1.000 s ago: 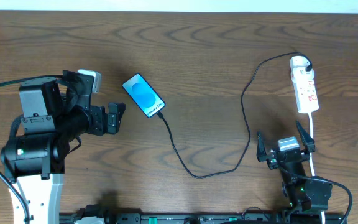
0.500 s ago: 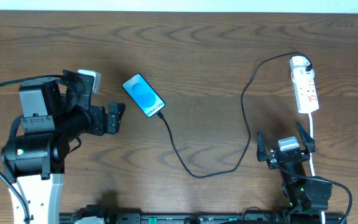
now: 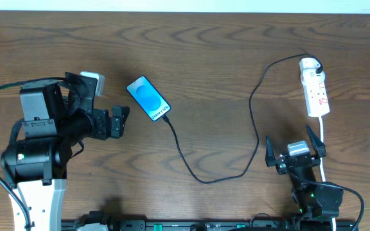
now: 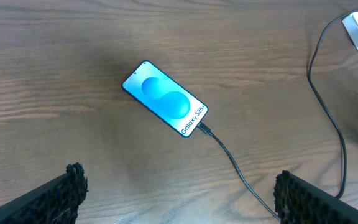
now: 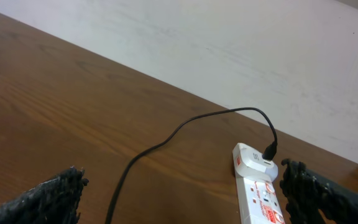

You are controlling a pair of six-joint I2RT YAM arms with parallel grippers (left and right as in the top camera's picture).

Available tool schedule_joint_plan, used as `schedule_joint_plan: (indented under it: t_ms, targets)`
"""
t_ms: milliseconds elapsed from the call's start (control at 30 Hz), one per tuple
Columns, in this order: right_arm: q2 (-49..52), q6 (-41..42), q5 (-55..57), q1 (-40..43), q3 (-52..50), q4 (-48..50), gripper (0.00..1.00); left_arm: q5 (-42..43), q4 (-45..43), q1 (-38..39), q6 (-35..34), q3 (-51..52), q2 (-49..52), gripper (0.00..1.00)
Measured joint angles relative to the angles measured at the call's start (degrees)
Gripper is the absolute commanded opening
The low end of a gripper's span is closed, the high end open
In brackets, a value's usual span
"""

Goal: Plug charger to phone and switch on socket

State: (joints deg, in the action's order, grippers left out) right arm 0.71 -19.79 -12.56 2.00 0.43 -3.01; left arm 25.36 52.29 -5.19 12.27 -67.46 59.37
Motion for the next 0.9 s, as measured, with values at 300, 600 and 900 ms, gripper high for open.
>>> schedule_joint_plan:
  t_ms: [300,600,900]
  targets:
    - [0.0,0.11,-0.02,0.0,0.0,0.0,0.99,0.0,0.0,0.0,0.0,0.0,-0.02,0.98]
    - [0.0,0.13,0.0,0.0,0.0,0.0,0.99,-1.99,-5.81,0.0,0.02,1.77,-4.79,0.98]
    - [0.0,0.13,0.02,0.0,0.0,-0.04,0.99,-2.8,-21.73,0.0,0.02,16.9,-16.41,0.98]
